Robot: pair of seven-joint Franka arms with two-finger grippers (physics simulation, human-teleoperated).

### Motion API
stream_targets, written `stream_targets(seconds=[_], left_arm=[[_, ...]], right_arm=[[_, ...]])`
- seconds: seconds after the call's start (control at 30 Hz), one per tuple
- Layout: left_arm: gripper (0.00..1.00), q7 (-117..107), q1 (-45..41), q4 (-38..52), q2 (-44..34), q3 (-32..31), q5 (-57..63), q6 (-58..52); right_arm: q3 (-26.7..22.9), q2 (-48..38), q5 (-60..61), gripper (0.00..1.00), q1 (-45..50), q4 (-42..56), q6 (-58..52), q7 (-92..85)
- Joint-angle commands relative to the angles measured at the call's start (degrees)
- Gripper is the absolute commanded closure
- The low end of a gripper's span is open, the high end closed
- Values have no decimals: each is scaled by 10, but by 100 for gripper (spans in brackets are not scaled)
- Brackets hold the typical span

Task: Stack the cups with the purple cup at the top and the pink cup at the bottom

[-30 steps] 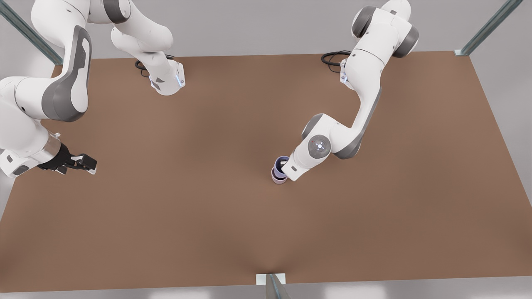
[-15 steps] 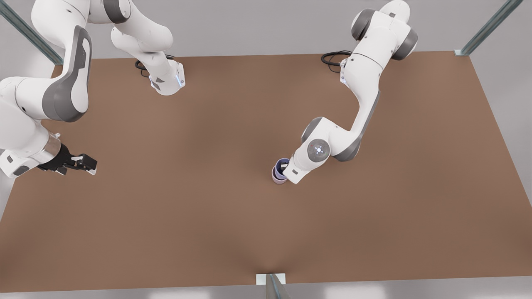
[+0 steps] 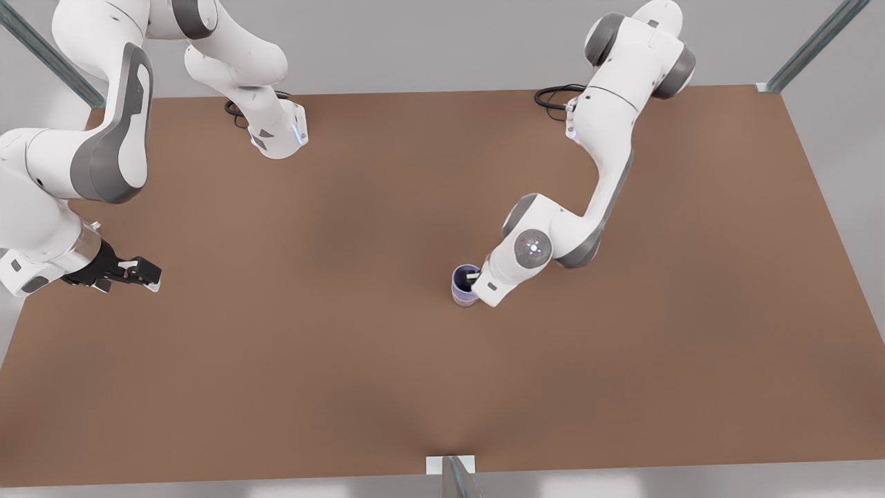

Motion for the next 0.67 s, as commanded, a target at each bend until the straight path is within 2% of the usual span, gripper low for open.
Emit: stream_targets(seconds=[0.0, 0.07, 0.13, 0.23, 0.3, 0.33, 0.37, 0.4, 0.53, 0.63], left_arm=[[0, -19, 0, 3, -21, 1, 14, -40], [0, 44, 1, 38, -51, 35, 18, -138], [0, 186, 2, 99, -52, 119, 17, -246], [0, 328, 2, 108, -78, 224, 17, -284], [0, 343, 2, 108, -105, 249, 19, -287], [0, 347, 9, 107, -124, 240, 42, -286], [0, 346, 81, 107, -144, 149, 68, -283], [0, 347, 128, 100, -168, 89, 95, -281], [0, 351, 218, 62, -224, -16, 129, -280], [0, 351, 231, 54, -226, -35, 130, -280]], right_arm=[[0, -1, 0, 0, 0, 0, 1, -2], [0, -1, 0, 0, 0, 0, 1, -2], [0, -1, 0, 0, 0, 0, 1, -2], [0, -1, 0, 0, 0, 0, 0, -2], [0, -1, 0, 0, 0, 0, 1, -2], [0, -1, 0, 0, 0, 0, 1, -2], [0, -1, 0, 0, 0, 0, 1, -2], [0, -1, 0, 0, 0, 0, 1, -2], [0, -1, 0, 0, 0, 0, 1, -2], [0, 0, 0, 0, 0, 0, 1, -2]])
